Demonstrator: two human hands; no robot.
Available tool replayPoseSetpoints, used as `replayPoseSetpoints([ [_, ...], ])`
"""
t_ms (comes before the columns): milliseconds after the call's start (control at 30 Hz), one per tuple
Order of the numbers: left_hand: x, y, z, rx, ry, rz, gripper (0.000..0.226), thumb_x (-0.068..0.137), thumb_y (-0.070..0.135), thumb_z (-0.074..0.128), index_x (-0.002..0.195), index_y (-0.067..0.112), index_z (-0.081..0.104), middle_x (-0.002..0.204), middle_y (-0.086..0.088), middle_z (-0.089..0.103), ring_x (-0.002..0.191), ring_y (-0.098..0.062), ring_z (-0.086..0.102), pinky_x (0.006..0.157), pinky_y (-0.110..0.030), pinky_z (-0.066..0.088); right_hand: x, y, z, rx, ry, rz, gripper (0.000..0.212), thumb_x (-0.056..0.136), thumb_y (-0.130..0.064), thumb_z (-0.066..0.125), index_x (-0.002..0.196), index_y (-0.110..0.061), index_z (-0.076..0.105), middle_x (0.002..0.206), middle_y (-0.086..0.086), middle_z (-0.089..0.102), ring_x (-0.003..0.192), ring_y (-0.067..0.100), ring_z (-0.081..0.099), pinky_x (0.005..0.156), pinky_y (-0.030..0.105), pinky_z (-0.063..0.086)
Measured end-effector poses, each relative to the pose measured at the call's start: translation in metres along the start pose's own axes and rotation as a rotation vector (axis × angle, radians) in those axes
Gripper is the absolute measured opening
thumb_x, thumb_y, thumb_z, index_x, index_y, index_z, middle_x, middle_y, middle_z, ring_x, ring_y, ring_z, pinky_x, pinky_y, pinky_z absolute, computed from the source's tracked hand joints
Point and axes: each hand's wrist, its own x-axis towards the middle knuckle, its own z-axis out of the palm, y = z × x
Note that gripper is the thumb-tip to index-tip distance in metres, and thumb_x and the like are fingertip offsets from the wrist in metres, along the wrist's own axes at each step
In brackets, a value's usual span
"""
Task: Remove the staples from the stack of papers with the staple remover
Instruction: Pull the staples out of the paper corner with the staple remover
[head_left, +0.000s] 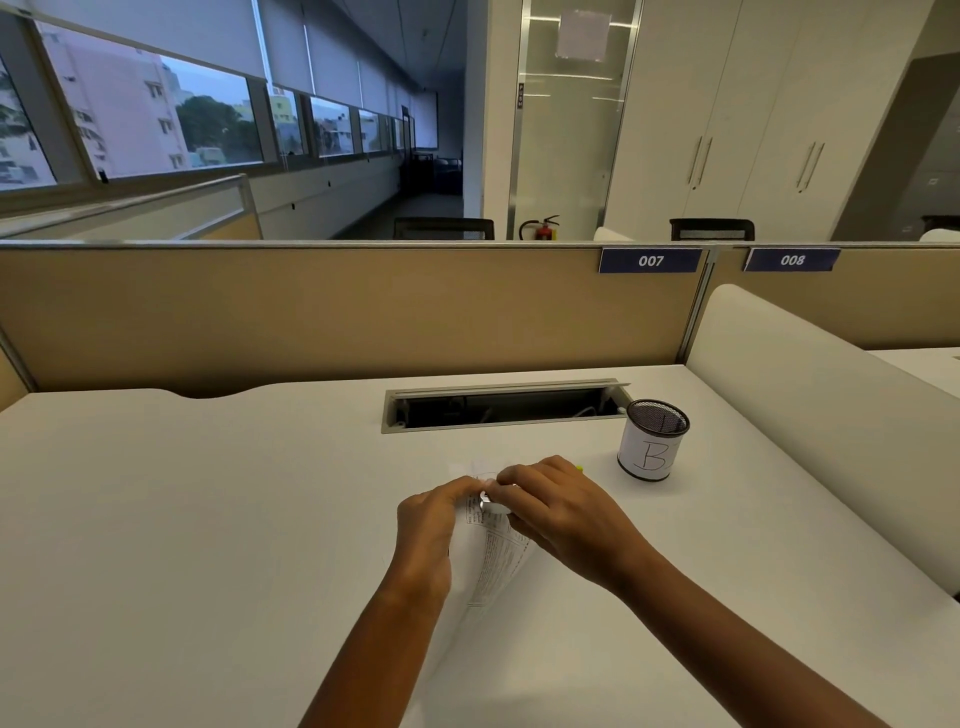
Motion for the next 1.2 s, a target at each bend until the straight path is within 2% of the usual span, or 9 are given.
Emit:
replayPoseSetpoints([
  [433, 0.009, -0.002, -0.002, -0.007, -0.092, -0.05, 0.018, 0.082, 0.029, 0.057, 0.093, 0.015, 0.057, 0.099, -0.015, 0.062, 0.085, -0.031, 0.056, 0.085, -0.044, 0.049, -0.005, 0.018, 0.012, -0.024, 0.098, -0.116, 0.033, 0.061, -0.021, 0.081, 0.091, -0.012, 0.07, 0.085, 0.005, 0.074, 0.072, 0.016, 0.068, 0.063, 0.022, 0.052],
  [533, 0.009, -0.001, -0.004, -0.023, -0.106, -0.022, 0.022, 0.082, 0.029, 0.058, 0.092, 0.01, 0.061, 0.091, -0.015, 0.065, 0.077, -0.03, 0.06, 0.073, -0.038, 0.051, -0.021, 0.014, 0.022, 0.115, 0.2, 0.116, 0.027, 0.073, -0.019, 0.07, 0.096, -0.012, 0.059, 0.088, 0.008, 0.073, 0.082, 0.014, 0.062, 0.07, 0.019, 0.05],
  [633, 0.011, 0.001, -0.01, -0.054, -0.092, 0.021, 0.023, 0.081, 0.025, 0.06, 0.086, 0.002, 0.063, 0.083, -0.016, 0.067, 0.073, -0.029, 0.063, 0.07, -0.036, 0.052, -0.047, 0.01, 0.039, 0.358, 0.21, 0.526, 0.022, 0.073, -0.004, 0.069, 0.094, -0.006, 0.063, 0.091, 0.008, 0.067, 0.073, 0.014, 0.062, 0.065, 0.008, 0.049],
  [700, 0.011, 0.0, -0.013, -0.05, -0.08, 0.042, 0.021, 0.08, 0.024, 0.061, 0.08, 0.002, 0.063, 0.078, -0.014, 0.068, 0.069, -0.027, 0.064, 0.067, -0.034, 0.053, -0.068, 0.011, 0.053, 0.449, 0.124, 0.83, 0.019, 0.076, -0.003, 0.068, 0.094, -0.007, 0.064, 0.094, 0.004, 0.059, 0.067, 0.01, 0.057, 0.061, 0.004, 0.043],
  [800, 0.013, -0.003, -0.014, -0.07, -0.072, 0.042, 0.017, 0.078, 0.021, 0.064, 0.072, 0.006, 0.064, 0.071, -0.011, 0.07, 0.063, -0.025, 0.066, 0.061, -0.032, 0.054, -0.101, 0.015, 0.074, 0.48, -0.092, 1.152, 0.015, 0.082, -0.01, 0.06, 0.097, -0.011, 0.064, 0.094, 0.004, 0.054, 0.071, 0.018, 0.057, 0.063, 0.02, 0.041],
  [933, 0.014, -0.004, -0.016, -0.098, -0.074, 0.045, 0.012, 0.076, 0.018, 0.066, 0.07, 0.007, 0.066, 0.062, -0.006, 0.072, 0.056, -0.02, 0.068, 0.047, -0.025, 0.054, -0.133, 0.016, 0.093, 0.296, -0.397, 1.178, 0.014, 0.087, -0.018, 0.051, 0.096, -0.011, 0.059, 0.086, 0.0, 0.041, 0.07, 0.017, 0.046, 0.061, 0.024, 0.036],
  [1000, 0.013, -0.004, -0.016, -0.11, -0.073, 0.048, 0.011, 0.076, 0.017, 0.066, 0.072, 0.006, 0.067, 0.065, -0.008, 0.072, 0.057, -0.022, 0.068, 0.049, -0.026, 0.054, -0.139, 0.016, 0.095, 0.231, -0.456, 1.165, 0.009, 0.089, -0.02, 0.047, 0.083, -0.017, 0.053, 0.084, 0.0, 0.038, 0.069, 0.015, 0.043, 0.059, 0.023, 0.034],
  [1100, 0.013, -0.004, -0.015, -0.135, -0.068, 0.054, 0.01, 0.076, 0.015, 0.066, 0.072, 0.006, 0.067, 0.061, -0.007, 0.072, 0.054, -0.021, 0.068, 0.048, -0.026, 0.055, -0.142, 0.019, 0.098, 0.172, -0.482, 1.162, 0.033, 0.091, -0.022, 0.043, 0.061, -0.023, 0.028, 0.083, 0.001, 0.037, 0.071, 0.016, 0.042, 0.059, 0.025, 0.033],
  [1200, 0.012, -0.005, -0.013, -0.15, -0.062, 0.059, 0.011, 0.077, 0.013, 0.065, 0.071, 0.003, 0.065, 0.066, -0.011, 0.071, 0.058, -0.024, 0.067, 0.052, -0.027, 0.055, -0.14, 0.021, 0.098, 0.143, -0.535, 1.158, 0.041, 0.092, -0.023, 0.041, 0.056, -0.027, 0.021, 0.082, 0.0, 0.036, 0.084, 0.019, 0.051, 0.063, 0.025, 0.033],
])
